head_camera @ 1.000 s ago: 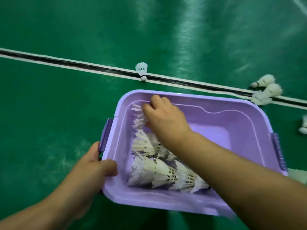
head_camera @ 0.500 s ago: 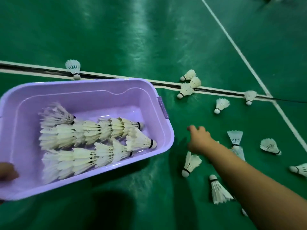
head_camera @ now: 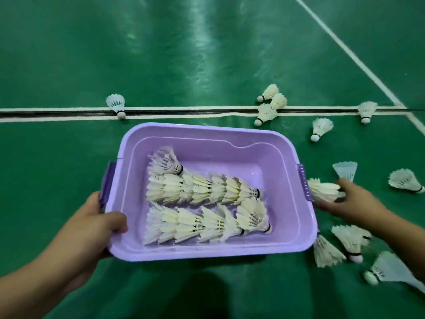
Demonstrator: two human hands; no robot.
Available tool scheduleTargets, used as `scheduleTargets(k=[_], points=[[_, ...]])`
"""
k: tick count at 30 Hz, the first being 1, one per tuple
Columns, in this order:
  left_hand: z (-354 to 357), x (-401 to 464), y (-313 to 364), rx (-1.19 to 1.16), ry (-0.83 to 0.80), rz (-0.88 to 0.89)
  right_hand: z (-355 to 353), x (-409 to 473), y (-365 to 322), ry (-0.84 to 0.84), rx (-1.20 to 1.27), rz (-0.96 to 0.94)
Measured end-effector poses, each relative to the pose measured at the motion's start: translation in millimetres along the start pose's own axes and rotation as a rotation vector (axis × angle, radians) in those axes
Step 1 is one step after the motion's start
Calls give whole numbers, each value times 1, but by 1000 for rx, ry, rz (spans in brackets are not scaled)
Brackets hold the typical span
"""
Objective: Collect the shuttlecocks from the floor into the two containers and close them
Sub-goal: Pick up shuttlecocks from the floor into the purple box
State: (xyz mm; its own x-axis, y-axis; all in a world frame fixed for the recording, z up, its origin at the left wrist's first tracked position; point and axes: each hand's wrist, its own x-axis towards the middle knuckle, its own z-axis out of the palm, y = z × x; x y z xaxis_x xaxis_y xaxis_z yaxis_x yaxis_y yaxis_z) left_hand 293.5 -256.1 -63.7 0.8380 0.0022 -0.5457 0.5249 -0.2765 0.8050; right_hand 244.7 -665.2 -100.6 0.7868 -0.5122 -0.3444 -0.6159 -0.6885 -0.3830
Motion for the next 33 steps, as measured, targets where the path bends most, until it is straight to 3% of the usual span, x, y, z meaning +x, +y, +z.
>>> scheduleTargets(k=[2, 4, 7, 9, 11, 13, 21, 25, 28, 30, 33], points=[[17, 4, 10, -9, -83, -40, -46, -28, 6, 105, 323, -4], [36, 3, 12, 25, -76, -14, -83, -58, 22, 240, 458, -130], [82, -7, 21, 155, -238, -15, -108, -104, 29, 315, 361, -326], [106, -18, 30, 224, -331, -14, -108, -124, 19, 253, 118, -392], [138, -29, 36, 294, -434, -21, -99, -133, 21, 173, -264, -354], [162, -43, 38, 368, -507, -35, -79, -131, 23, 59, -454, -285], [231, -88, 20, 453, -711, -80, -35, -121, 60, -37, -428, -254], [230, -79, 1, 405, -685, -80, -28, -122, 86, -56, -262, -289], [231, -73, -9, 414, -548, -70, -30, -124, 115, -71, -249, -322], [232, -74, -13, 487, -501, -19, -32, -130, 133, 49, -128, -432], [236, -84, -15, 538, -479, 3, -40, -138, 164, 462, 73, -510]])
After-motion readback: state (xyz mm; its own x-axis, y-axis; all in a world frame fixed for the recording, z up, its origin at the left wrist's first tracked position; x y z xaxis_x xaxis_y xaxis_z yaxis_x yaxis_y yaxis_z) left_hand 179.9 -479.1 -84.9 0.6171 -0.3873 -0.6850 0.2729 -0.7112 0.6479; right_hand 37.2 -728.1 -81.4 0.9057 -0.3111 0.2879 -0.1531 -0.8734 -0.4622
